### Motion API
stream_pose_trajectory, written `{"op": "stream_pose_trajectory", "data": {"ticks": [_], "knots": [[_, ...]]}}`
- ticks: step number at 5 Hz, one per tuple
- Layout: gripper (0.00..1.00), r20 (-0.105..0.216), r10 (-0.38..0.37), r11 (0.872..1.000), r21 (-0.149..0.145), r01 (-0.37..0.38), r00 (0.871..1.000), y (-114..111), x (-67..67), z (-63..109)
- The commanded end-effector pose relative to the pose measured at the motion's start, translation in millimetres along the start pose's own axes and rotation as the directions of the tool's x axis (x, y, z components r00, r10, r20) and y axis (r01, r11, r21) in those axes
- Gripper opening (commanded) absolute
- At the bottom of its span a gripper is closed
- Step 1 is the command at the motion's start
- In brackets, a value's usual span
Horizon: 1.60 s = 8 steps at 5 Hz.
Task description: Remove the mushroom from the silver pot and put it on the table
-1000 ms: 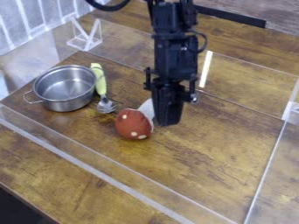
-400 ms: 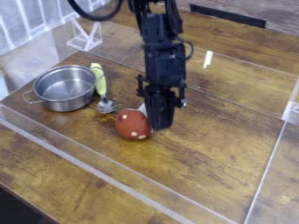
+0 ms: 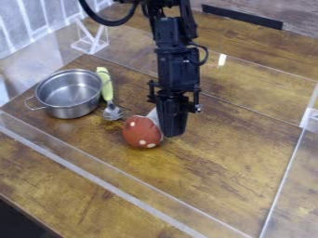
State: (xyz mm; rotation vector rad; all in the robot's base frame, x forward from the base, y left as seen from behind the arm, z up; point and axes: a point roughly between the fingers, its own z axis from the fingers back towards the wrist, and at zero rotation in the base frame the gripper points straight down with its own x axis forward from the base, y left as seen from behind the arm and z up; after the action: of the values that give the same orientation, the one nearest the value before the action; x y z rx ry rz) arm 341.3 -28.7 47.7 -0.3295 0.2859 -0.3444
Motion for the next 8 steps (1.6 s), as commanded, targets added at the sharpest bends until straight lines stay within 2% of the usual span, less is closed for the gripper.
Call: {"op": "stream_pose_trajectory", "data": {"ticks": [1, 2, 3, 4, 5, 6, 7, 8], "knots": [[0.00, 0.055, 0.026, 0.999, 0.019, -0.027, 0.998, 8.8, 10.8, 26.7], [0.00, 0.043, 0.039, 0.999, 0.024, -0.040, 0.998, 0.6, 11.2, 38.3], [1.00, 0.043, 0.051, 0.998, 0.034, -0.052, 0.998, -8.6, 1.1, 47.6], [0.00, 0.042, 0.059, 0.997, 0.049, -0.061, 0.997, -18.7, -8.9, 58.0], [0.00, 0.055, 0.062, 0.995, 0.076, -0.066, 0.997, -34.6, -15.6, 84.4], [1.00, 0.056, 0.076, 0.994, 0.074, -0.080, 0.995, -32.4, -18.7, 81.8], [1.00, 0.049, 0.092, 0.992, 0.081, -0.096, 0.995, -28.1, -28.7, 77.3], [1.00, 0.052, 0.118, 0.990, 0.076, -0.122, 0.992, -21.4, -26.0, 63.7]]}}
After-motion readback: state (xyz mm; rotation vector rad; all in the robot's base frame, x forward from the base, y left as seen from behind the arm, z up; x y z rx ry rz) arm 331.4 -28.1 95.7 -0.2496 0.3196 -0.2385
